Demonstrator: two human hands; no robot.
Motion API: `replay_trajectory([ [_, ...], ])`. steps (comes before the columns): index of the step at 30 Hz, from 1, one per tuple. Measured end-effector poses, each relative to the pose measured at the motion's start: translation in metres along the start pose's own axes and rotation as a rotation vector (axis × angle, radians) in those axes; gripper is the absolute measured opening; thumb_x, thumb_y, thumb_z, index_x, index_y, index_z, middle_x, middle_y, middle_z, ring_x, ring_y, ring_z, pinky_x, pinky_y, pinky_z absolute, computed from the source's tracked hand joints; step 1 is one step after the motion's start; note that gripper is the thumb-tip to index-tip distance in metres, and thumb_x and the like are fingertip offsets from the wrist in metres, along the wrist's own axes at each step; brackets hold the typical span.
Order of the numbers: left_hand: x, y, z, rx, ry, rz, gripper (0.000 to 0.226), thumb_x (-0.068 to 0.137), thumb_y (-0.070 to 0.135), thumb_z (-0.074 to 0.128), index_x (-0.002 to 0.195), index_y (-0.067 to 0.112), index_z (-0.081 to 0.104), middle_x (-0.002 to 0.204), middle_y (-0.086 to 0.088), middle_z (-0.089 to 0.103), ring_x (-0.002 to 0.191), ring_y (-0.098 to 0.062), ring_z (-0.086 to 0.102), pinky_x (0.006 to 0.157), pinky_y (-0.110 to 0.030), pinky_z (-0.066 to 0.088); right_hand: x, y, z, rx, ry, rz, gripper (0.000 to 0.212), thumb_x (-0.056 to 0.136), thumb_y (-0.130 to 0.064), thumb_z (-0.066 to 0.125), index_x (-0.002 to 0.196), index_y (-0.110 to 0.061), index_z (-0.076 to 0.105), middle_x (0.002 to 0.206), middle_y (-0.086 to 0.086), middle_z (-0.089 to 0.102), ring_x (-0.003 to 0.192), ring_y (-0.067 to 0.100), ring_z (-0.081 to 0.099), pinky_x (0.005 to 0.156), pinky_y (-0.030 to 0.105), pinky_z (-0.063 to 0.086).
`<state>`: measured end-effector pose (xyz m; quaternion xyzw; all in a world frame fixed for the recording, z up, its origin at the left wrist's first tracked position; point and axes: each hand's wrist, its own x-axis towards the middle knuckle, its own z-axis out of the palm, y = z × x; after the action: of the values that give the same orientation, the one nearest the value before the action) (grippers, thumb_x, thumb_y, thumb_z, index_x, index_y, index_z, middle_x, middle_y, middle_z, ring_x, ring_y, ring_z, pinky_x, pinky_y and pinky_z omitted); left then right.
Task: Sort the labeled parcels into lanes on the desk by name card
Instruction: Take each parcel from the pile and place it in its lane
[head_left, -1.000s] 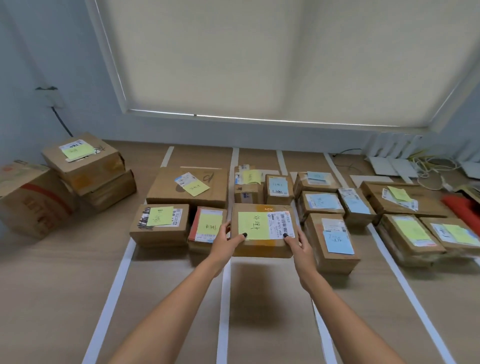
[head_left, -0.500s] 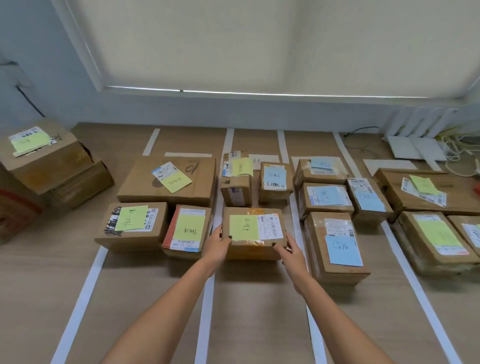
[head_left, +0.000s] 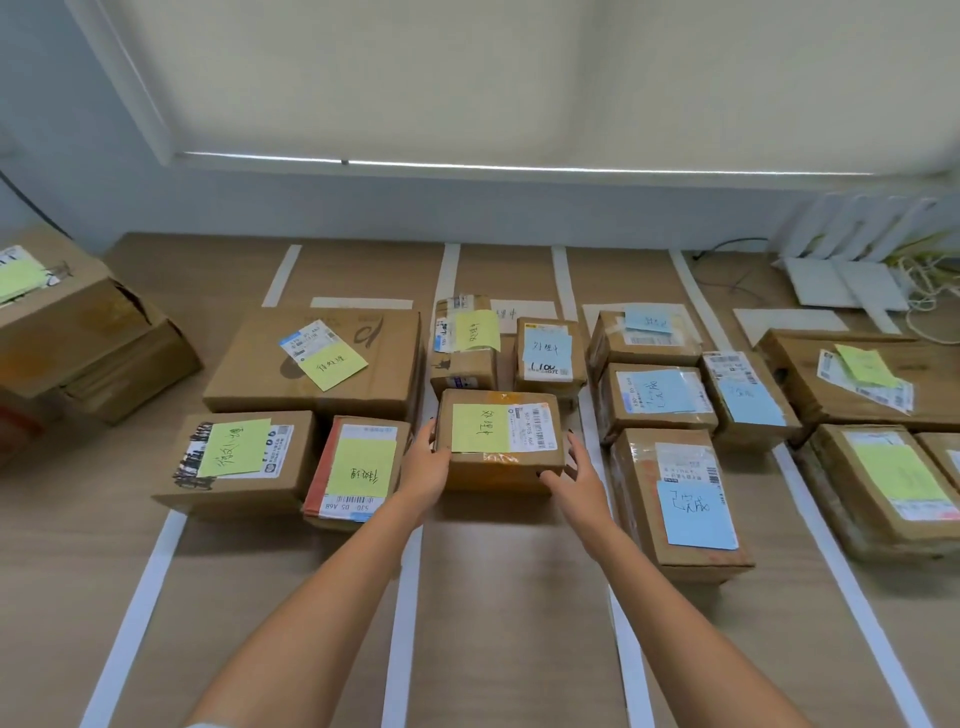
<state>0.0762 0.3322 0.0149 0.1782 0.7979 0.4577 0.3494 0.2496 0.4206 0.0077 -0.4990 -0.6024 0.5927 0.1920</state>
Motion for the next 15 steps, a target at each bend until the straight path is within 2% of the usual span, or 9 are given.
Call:
replay_trajectory([
  [3, -0.016, 0.005, -0.009, 0.045, 0.025, 0.062, 0.049, 0.097, 0.025, 0.046, 0.144, 0.023, 0.033, 0.147, -0.006, 0.040, 0.134, -0.026, 0.038, 0.105, -0.040, 0.038, -0.014, -0.009, -0.008, -0.014, 0.067, -0.003, 0.068, 0.090, -0.011, 0.059, 0.147, -0.028, 0.024, 0.151, 0.004, 0.033, 0.137, 0.024, 0.033, 0.103, 0.038, 0.039],
  [5, -0.031, 0.010, -0.015, 0.039, 0.029, 0.120, 0.046, 0.097, 0.020, 0.047, 0.142, 0.021, 0.037, 0.145, -0.007, 0.041, 0.133, -0.025, 0.039, 0.102, -0.034, 0.039, -0.028, -0.017, -0.013, -0.007, 0.078, -0.028, 0.064, 0.090, -0.013, 0.060, 0.145, -0.026, 0.030, 0.147, 0.004, 0.038, 0.133, 0.021, 0.039, 0.097, 0.033, 0.043],
  [7, -0.050, 0.018, -0.020, 0.021, 0.008, 0.166, 0.044, 0.096, 0.018, 0.049, 0.139, 0.019, 0.041, 0.142, -0.007, 0.044, 0.131, -0.024, 0.041, 0.095, -0.029, 0.039, -0.044, -0.026, -0.016, 0.002, 0.055, -0.054, 0.058, 0.090, -0.012, 0.060, 0.141, -0.025, 0.035, 0.140, 0.005, 0.046, 0.122, 0.016, 0.045, 0.086, 0.022, 0.046],
  [12, -0.095, 0.034, -0.032, 0.059, -0.032, 0.265, 0.045, 0.095, 0.011, 0.052, 0.138, 0.016, 0.042, 0.140, -0.007, 0.046, 0.131, -0.024, 0.042, 0.103, -0.036, 0.042, -0.086, -0.049, -0.016, -0.018, -0.008, -0.121, 0.054, 0.091, -0.006, 0.055, 0.139, -0.023, 0.037, 0.130, 0.004, 0.053, 0.111, 0.014, 0.051, 0.072, 0.011, 0.044],
  [15, -0.113, 0.037, -0.041, 0.070, -0.027, 0.307, 0.046, 0.094, 0.007, 0.051, 0.138, 0.017, 0.042, 0.140, -0.007, 0.046, 0.130, -0.022, 0.042, 0.100, -0.031, 0.041, -0.107, -0.057, -0.011, -0.027, -0.010, -0.159, 0.053, 0.092, -0.007, 0.054, 0.139, -0.024, 0.037, 0.128, 0.003, 0.054, 0.112, 0.013, 0.051, 0.069, 0.009, 0.042],
])
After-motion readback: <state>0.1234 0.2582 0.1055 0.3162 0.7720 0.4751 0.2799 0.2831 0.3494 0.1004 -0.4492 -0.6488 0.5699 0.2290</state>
